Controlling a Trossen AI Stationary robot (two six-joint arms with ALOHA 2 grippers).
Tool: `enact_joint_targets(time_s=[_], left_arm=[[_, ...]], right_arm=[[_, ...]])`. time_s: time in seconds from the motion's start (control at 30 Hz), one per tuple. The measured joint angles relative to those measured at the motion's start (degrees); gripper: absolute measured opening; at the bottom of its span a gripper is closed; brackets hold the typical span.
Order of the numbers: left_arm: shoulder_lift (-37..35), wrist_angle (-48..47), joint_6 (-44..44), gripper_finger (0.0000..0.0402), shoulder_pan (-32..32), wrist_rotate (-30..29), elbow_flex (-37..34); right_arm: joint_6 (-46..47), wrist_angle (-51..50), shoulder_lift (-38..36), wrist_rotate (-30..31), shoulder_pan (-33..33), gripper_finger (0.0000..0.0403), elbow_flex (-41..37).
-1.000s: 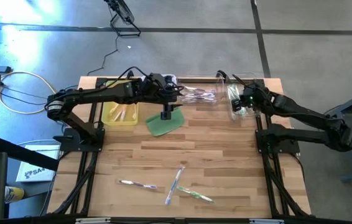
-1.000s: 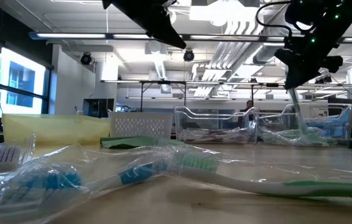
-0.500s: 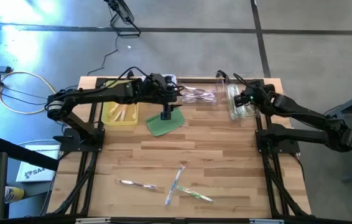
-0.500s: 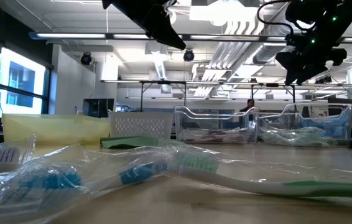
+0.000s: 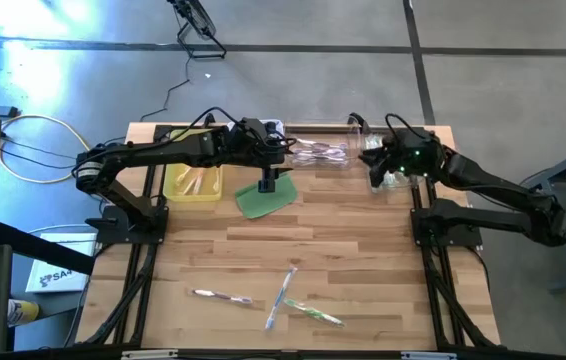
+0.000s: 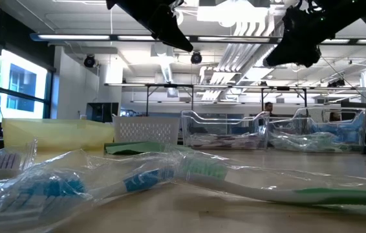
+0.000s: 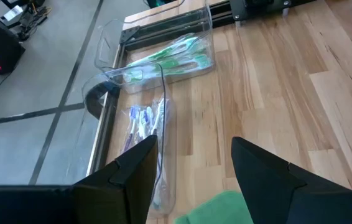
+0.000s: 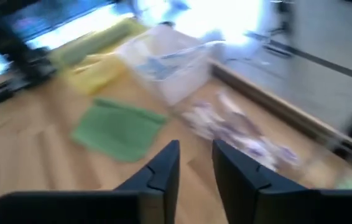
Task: Pick & Place Toothbrushes
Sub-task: Put the violet toothbrush into the left transparent bin
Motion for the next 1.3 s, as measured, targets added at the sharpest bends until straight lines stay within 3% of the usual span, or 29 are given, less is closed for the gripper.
enact_joint_targets(time_s=[0.13, 0.33, 0.57, 1.1, 1.3], left_arm=[[0.00, 0.12, -1.22, 0.0198, -0.02, 0.00, 0.00], [0.00, 0.75, -2.85, 0.0198, -0.02, 0.15, 0.00], [0.00, 0.10, 2.17, 0.0198, -0.05, 5.47, 0.00], [0.00, 1.94, 2.03, 0.0198, -0.02, 4.23, 0.00], [-0.04, 5.60, 8.38, 0.0198, -1.15, 2.32, -1.75]], right_arm=[[-3.12, -0.14, 0.07, -4.81, 1.84, 0.0047, 0.00], [-3.18, -0.06, 0.07, -5.85, 3.83, 0.0005, -0.02], [-3.01, 0.40, 0.07, -5.87, 4.03, 0.0006, -0.02], [-1.30, 1.20, 0.07, -5.92, 4.03, 0.0004, -0.04], [-2.71, 4.16, 0.07, -6.21, 4.91, 0.0003, -0.04]])
